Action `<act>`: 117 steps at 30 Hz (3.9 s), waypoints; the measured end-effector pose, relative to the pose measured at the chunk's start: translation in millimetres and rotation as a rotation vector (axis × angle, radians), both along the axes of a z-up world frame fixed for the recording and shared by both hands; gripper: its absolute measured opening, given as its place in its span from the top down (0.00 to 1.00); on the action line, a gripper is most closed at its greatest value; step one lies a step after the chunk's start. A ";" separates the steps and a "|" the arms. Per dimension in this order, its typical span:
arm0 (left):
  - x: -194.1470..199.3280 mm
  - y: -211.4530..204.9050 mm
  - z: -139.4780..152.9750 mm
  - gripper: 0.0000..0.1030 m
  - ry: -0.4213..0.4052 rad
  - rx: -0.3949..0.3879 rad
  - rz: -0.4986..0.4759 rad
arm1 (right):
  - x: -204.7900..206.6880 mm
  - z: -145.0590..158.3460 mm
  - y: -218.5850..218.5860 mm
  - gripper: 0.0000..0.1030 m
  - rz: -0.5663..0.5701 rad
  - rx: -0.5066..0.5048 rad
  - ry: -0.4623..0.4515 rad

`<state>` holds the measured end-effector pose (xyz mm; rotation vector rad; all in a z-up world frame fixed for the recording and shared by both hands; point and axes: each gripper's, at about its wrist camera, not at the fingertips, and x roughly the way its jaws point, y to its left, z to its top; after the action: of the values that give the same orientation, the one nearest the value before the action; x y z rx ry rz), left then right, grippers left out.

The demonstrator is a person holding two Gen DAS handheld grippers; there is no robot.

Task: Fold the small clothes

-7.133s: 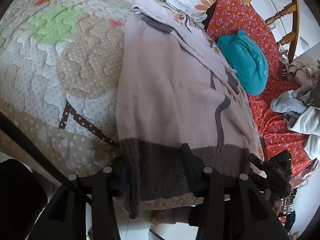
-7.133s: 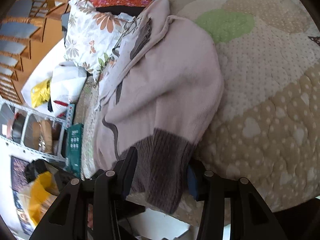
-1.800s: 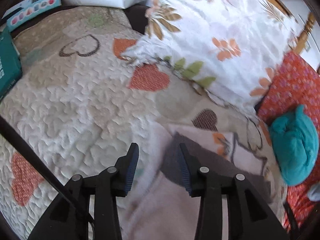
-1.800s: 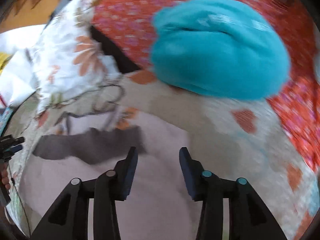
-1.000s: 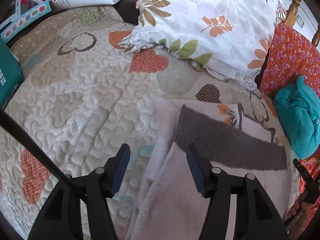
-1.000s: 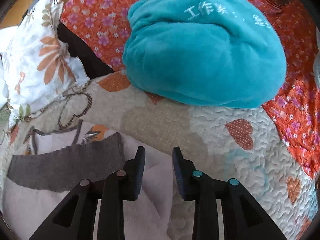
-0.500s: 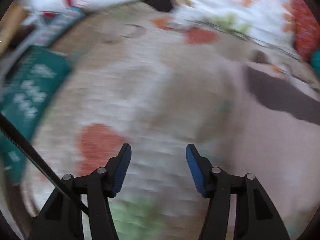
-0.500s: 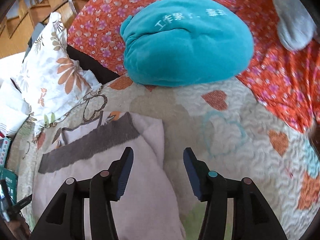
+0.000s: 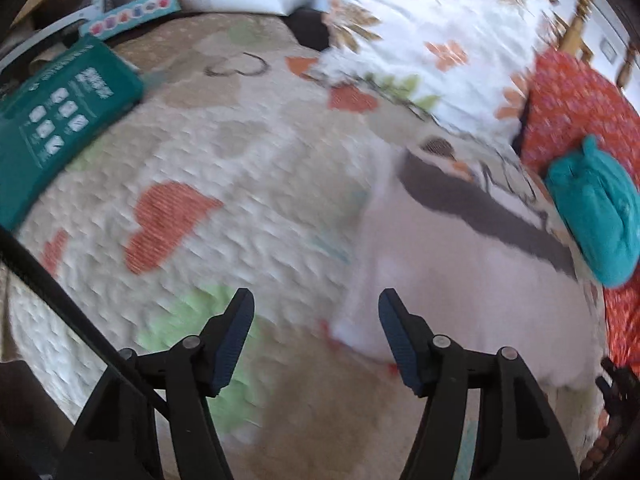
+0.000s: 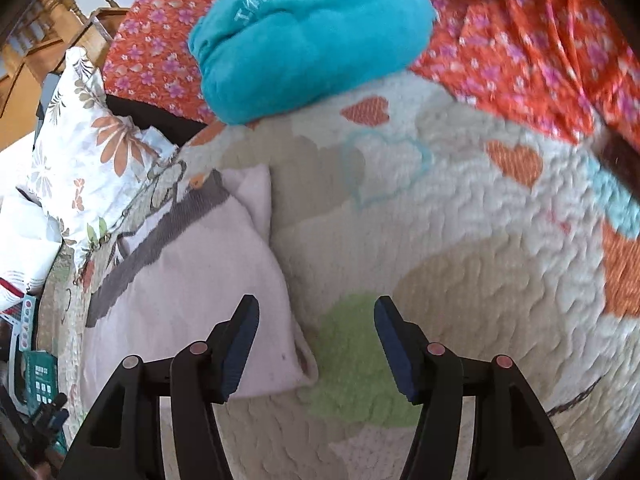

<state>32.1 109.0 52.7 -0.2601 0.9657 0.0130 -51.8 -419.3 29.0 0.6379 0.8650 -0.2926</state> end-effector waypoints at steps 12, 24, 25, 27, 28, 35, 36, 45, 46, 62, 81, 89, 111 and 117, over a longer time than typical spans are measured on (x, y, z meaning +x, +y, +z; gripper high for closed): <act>10.9 -38.4 -15.0 0.37 0.035 -0.020 -0.107 | 26.8 -31.0 18.0 0.31 0.061 0.032 -0.025; 62.9 -18.8 -9.7 0.36 0.061 -0.096 -0.054 | 53.8 -27.1 54.5 0.56 0.088 -0.122 -0.056; 65.6 -13.9 -5.7 0.36 0.054 -0.108 -0.041 | 58.5 -28.0 59.2 0.62 0.114 -0.123 -0.036; 67.8 -5.6 -0.5 0.36 0.049 -0.147 -0.025 | 64.3 -25.0 66.8 0.78 0.126 -0.167 -0.021; 67.9 -1.1 2.2 0.36 0.046 -0.170 -0.017 | 66.0 -23.5 66.5 0.79 0.130 -0.159 -0.018; 61.6 37.4 13.6 0.36 0.018 -0.155 0.084 | 81.5 23.4 91.2 0.81 0.119 -0.159 -0.053; 60.2 43.7 14.5 0.36 0.013 -0.158 0.099 | 87.7 34.5 107.3 0.82 0.153 -0.179 -0.066; 47.5 112.1 36.6 0.34 -0.050 -0.233 0.248 | 146.4 60.1 285.1 0.82 0.504 -0.258 -0.122; 47.1 116.6 37.5 0.34 -0.052 -0.237 0.256 | 150.4 56.3 302.9 0.82 0.539 -0.263 -0.116; 47.8 137.5 27.8 0.33 -0.022 -0.296 0.296 | 136.1 14.2 407.7 0.61 0.981 -0.173 -0.062; 82.0 -21.3 -17.1 0.33 0.101 -0.267 -0.096 | 167.2 68.5 288.2 0.52 0.745 -0.203 -0.030; 81.7 -50.2 -33.0 0.59 0.135 -0.208 -0.146 | 243.4 35.4 325.1 0.36 0.772 -0.141 0.147; 47.3 -6.7 -32.0 0.94 0.183 -0.439 -0.092 | 215.3 38.5 419.9 0.92 0.918 -0.443 0.094; 45.0 2.8 -29.3 0.94 0.194 -0.455 -0.096 | 229.1 14.7 409.6 0.72 0.864 -0.258 0.088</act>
<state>77.1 111.8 23.4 -0.6396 1.1677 -0.2768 177.3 -9.6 43.7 -0.0230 1.0861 0.3496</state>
